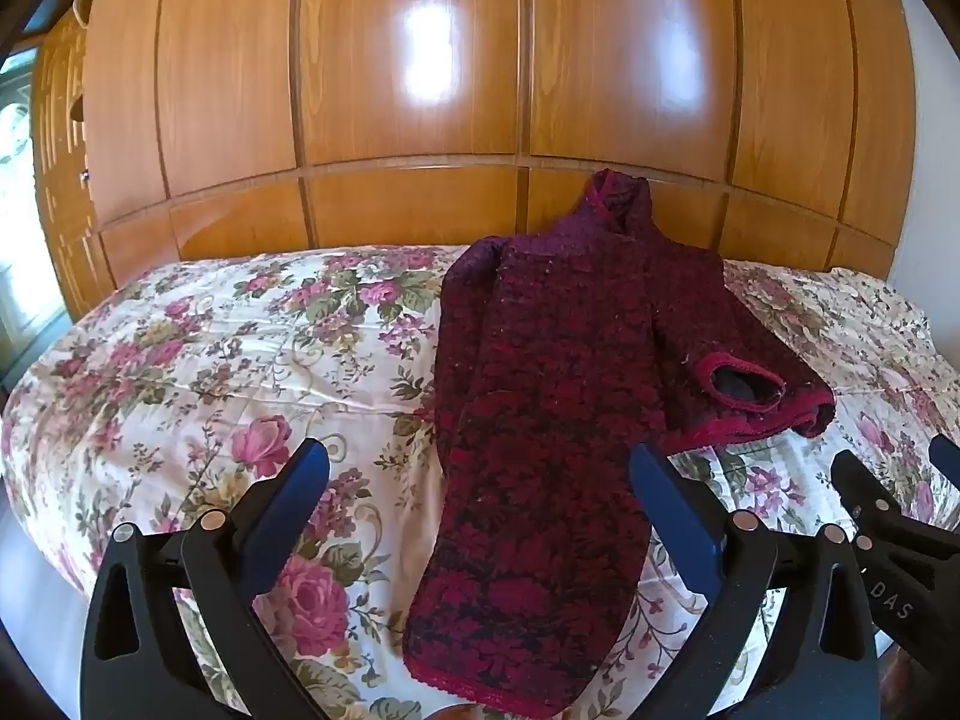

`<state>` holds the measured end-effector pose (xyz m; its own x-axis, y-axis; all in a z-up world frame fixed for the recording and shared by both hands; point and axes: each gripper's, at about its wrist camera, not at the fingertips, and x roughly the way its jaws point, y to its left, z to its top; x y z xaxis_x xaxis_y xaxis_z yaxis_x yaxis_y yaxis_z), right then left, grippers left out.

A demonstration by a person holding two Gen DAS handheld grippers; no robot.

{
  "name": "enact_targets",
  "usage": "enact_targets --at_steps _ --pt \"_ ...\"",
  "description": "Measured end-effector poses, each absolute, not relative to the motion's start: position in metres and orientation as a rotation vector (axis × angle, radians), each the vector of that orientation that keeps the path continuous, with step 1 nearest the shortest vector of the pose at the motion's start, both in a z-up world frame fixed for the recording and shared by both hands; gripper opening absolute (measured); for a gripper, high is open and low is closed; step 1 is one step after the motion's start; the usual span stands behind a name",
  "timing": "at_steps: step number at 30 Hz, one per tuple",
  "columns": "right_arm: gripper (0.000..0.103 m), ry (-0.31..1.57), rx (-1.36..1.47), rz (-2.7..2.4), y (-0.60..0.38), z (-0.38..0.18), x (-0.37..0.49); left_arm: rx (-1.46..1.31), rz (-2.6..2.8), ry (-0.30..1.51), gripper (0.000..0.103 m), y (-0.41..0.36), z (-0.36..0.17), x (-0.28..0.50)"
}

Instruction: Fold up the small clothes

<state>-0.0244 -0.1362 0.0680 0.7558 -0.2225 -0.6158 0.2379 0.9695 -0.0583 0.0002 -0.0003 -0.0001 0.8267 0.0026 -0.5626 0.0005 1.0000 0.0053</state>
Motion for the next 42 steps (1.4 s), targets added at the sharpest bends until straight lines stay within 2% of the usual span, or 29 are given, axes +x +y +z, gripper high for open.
enact_targets --at_steps 25,42 --pt "0.101 0.681 0.025 -0.258 -0.139 0.060 -0.022 0.031 -0.013 0.634 0.099 -0.007 -0.018 0.002" --pt "0.101 0.641 0.003 -0.252 -0.135 0.072 -0.024 0.001 -0.025 0.598 0.099 -0.002 -0.009 -0.004"
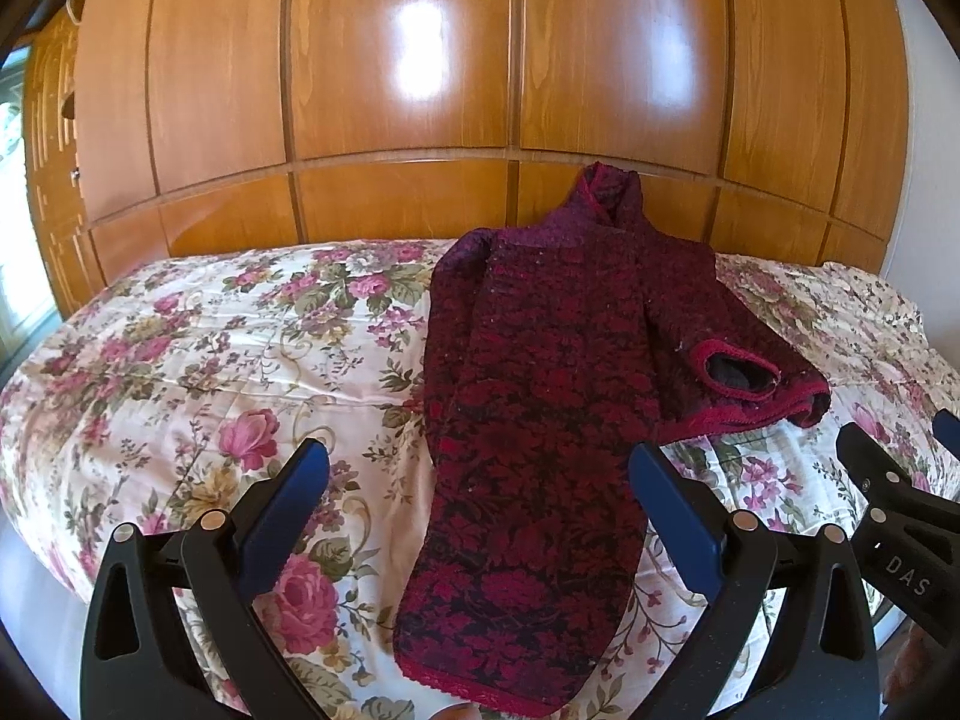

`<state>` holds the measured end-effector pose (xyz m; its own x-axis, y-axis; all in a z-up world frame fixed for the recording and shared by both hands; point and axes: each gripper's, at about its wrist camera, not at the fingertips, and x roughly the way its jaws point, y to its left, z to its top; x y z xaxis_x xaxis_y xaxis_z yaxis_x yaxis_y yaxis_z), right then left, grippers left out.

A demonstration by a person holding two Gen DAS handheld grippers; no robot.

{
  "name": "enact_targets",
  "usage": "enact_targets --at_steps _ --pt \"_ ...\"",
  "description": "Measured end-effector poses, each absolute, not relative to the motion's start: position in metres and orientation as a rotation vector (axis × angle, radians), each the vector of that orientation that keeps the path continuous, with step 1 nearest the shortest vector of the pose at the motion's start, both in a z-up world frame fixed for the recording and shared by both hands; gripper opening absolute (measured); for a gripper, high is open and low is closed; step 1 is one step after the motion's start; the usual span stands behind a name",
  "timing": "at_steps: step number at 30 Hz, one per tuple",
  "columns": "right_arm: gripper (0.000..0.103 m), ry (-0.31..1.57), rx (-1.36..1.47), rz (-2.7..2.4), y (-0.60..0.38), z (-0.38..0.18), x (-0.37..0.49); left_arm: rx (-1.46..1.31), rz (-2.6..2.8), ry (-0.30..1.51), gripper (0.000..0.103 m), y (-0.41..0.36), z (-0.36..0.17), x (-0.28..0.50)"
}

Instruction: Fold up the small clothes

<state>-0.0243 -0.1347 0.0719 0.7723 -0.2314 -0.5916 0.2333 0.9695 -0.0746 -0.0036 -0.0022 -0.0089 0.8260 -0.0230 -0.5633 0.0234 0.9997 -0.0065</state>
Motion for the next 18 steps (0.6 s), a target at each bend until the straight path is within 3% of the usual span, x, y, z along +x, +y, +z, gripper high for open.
enact_targets --at_steps 18 --pt "0.101 0.650 0.007 -0.249 -0.1361 0.0697 -0.0222 0.022 -0.082 0.583 0.099 -0.0104 -0.0042 -0.0080"
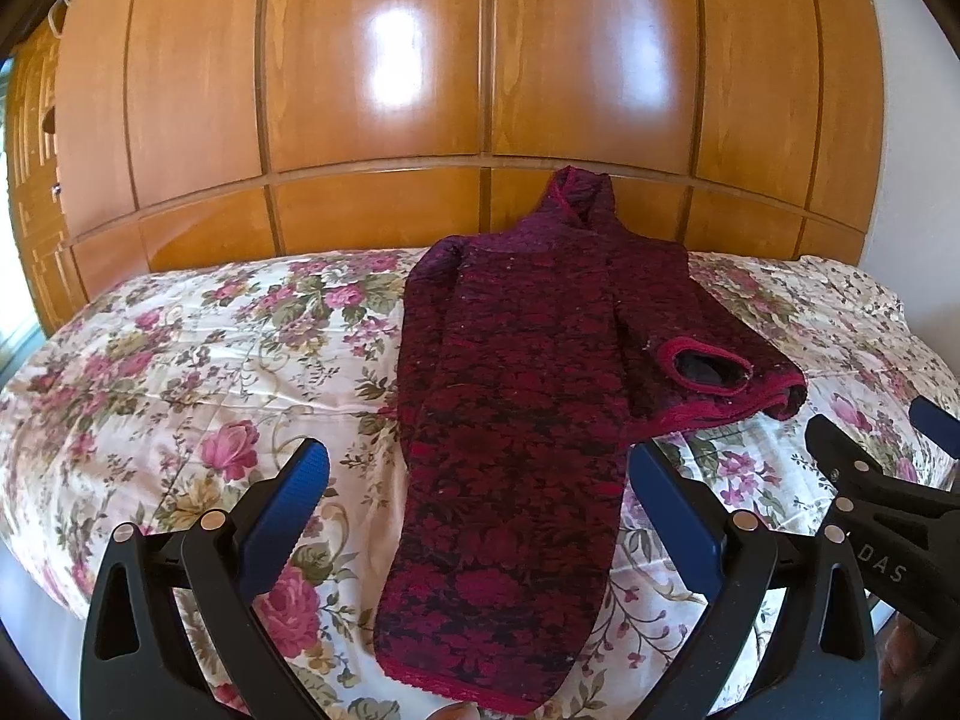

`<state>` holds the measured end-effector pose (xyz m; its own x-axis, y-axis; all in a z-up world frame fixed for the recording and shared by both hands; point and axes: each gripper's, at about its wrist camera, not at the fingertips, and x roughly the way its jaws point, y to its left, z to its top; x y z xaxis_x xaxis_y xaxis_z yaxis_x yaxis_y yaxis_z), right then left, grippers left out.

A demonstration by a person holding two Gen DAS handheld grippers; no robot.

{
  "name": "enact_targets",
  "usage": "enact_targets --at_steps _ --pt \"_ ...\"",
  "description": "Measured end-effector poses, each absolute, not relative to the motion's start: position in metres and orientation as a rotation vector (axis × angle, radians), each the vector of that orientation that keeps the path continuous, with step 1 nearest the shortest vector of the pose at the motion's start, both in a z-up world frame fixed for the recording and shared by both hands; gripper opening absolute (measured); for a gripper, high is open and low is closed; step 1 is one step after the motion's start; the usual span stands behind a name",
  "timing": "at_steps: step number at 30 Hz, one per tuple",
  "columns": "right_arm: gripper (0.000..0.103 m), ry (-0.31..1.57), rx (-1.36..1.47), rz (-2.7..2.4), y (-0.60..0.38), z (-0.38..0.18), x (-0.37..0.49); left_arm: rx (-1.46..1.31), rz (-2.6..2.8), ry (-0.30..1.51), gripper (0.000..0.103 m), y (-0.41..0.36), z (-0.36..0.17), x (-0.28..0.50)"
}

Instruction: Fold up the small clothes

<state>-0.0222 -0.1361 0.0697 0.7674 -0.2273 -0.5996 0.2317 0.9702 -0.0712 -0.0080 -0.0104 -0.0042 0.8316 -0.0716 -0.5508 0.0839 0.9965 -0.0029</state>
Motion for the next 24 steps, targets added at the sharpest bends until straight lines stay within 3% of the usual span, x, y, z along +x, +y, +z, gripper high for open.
enact_targets --at_steps 24 --pt "0.101 0.684 0.001 -0.246 -0.1376 0.0602 -0.0191 0.071 -0.153 0.588 0.099 -0.0117 -0.0094 -0.0066"
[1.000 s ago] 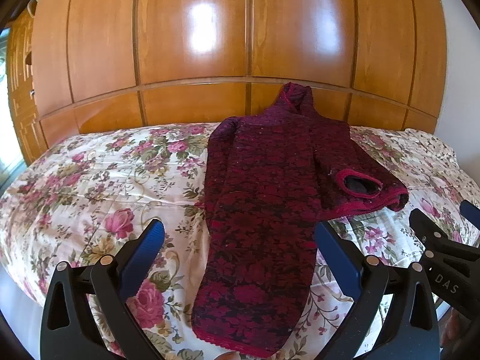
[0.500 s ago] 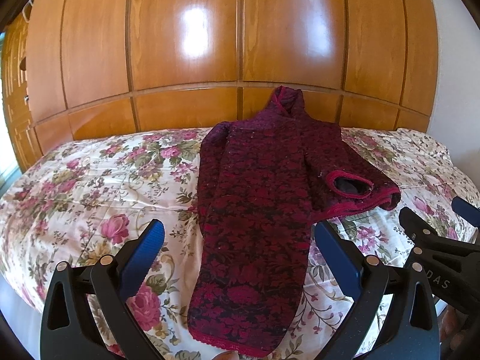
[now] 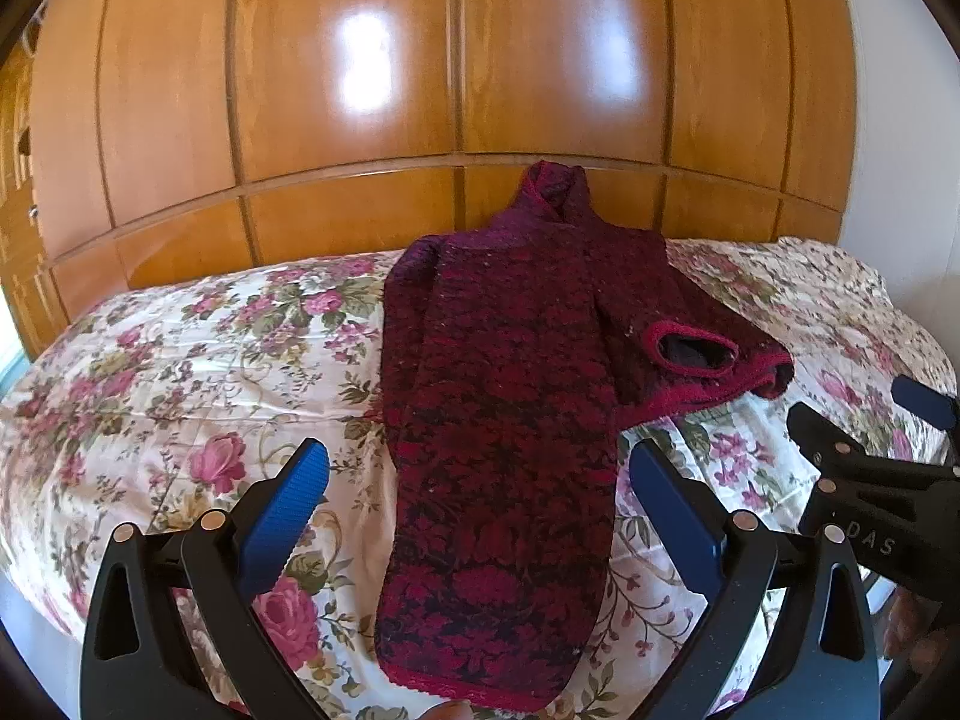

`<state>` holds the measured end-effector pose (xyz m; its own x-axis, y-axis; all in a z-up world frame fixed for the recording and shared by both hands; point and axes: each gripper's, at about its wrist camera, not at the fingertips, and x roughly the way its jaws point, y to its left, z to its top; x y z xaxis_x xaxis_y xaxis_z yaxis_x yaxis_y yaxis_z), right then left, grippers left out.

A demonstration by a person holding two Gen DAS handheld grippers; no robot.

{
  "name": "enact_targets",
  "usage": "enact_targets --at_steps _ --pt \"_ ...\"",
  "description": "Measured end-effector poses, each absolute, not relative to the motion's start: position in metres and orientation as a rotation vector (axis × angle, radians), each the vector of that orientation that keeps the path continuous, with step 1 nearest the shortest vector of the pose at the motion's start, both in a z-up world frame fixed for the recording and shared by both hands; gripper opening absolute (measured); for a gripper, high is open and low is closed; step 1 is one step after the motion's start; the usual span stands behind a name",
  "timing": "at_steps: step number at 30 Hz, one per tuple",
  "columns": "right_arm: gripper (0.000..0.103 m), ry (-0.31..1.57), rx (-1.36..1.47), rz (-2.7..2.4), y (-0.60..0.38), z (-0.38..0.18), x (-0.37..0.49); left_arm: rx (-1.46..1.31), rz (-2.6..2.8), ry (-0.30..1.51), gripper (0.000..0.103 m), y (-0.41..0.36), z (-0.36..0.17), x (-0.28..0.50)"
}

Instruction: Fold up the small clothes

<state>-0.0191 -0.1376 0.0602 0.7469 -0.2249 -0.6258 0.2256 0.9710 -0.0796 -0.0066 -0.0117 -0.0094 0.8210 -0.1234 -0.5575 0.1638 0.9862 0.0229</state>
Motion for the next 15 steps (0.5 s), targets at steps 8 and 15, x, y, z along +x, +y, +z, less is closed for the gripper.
enact_targets --at_steps 8,15 --pt "0.101 0.731 0.010 -0.253 -0.142 0.048 -0.011 0.205 -0.291 0.627 0.099 -0.023 -0.032 -0.011" --pt "0.101 0.750 0.063 -0.199 -0.161 0.044 0.005 0.334 -0.369 0.765 0.065 -0.036 -0.077 -0.005"
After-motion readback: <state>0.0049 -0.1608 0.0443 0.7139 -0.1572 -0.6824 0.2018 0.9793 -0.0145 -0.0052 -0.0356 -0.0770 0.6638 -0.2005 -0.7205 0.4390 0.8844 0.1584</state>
